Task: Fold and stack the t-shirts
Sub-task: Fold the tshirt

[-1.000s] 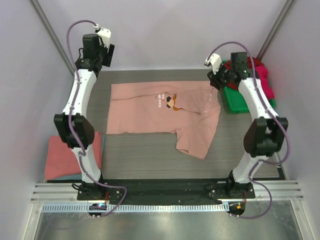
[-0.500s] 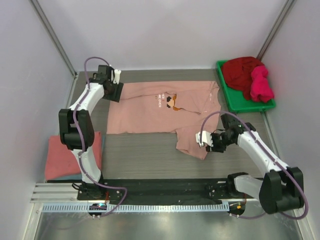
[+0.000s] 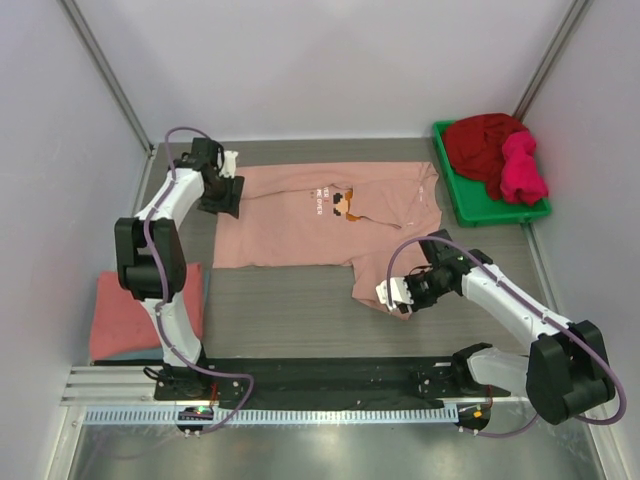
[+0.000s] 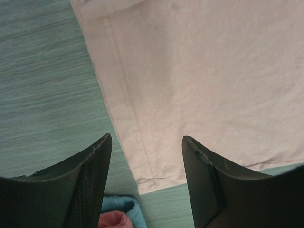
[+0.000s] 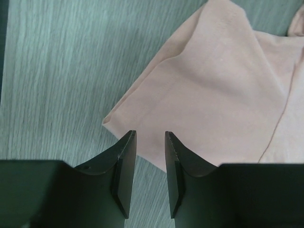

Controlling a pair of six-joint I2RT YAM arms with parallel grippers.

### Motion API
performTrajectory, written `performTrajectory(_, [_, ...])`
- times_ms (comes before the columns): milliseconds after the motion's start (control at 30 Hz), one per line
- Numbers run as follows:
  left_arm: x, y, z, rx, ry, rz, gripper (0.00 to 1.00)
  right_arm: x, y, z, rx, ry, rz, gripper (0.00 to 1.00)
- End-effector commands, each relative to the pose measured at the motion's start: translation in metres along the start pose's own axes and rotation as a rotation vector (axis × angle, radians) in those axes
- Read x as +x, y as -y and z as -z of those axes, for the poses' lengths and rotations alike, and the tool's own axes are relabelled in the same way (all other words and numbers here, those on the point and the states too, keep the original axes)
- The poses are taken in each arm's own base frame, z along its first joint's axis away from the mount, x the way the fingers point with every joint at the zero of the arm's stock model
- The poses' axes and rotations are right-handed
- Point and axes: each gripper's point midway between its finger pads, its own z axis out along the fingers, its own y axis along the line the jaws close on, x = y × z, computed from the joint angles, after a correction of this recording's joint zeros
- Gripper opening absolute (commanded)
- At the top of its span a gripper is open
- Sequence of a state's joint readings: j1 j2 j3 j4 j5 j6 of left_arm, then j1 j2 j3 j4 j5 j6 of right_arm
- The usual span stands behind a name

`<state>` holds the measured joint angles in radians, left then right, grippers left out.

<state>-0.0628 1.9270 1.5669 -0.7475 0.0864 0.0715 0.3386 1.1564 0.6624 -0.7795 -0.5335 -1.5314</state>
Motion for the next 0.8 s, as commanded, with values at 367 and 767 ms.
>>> performTrajectory(367, [-0.009,-0.018,0.037,-0.041,0.057,-0.016,0.61,-0.003,-0.037,0.003,-0.187,0.016,0.143,0.39])
performTrajectory(767, [0.003,-0.021,0.026,-0.046,0.015,-0.017,0.61,0.004,-0.037,-0.021,-0.255,0.012,0.158,0.38])
